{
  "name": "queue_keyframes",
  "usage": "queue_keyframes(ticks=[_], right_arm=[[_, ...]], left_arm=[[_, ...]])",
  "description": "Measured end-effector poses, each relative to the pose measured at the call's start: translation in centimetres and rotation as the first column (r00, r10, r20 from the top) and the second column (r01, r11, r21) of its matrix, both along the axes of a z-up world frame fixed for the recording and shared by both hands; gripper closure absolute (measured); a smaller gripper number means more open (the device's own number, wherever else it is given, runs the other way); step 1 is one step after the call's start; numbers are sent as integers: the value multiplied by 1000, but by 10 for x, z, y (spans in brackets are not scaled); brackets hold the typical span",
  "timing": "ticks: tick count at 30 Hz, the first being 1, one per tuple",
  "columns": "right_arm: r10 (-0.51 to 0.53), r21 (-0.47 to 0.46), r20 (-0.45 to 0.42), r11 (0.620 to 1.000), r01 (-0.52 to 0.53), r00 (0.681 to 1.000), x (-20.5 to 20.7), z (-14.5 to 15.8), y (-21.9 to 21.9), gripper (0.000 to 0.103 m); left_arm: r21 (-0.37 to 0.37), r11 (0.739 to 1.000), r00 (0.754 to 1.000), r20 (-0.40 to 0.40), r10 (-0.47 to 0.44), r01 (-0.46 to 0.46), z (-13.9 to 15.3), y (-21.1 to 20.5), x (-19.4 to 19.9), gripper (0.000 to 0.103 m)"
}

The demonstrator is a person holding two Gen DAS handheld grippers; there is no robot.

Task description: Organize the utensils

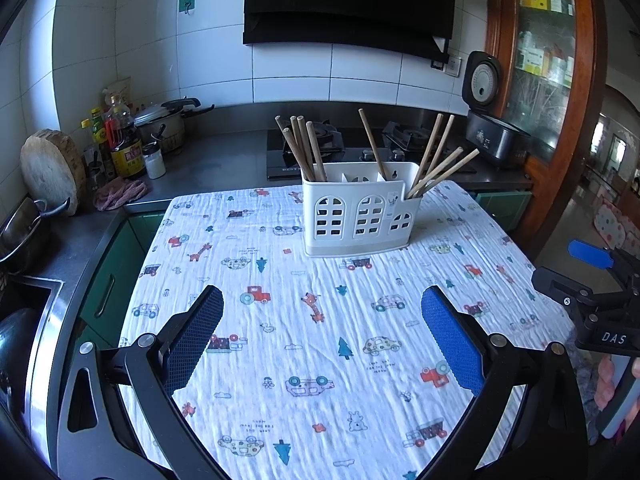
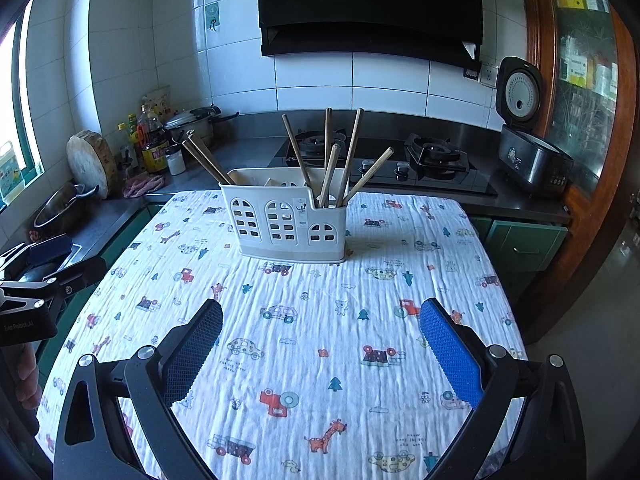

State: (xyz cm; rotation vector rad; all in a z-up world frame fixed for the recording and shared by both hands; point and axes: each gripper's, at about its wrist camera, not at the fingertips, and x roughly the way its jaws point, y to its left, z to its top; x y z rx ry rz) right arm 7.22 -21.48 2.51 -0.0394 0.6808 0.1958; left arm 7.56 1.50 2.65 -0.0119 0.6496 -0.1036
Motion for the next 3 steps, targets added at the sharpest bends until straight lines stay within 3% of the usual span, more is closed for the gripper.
queue_keyframes(ticks=[3], right_arm=[[0, 1, 1, 1000, 0, 1000, 0, 0, -2, 7]], left_arm=[[11, 1000, 1000, 4, -2, 2, 1, -2, -1, 5]])
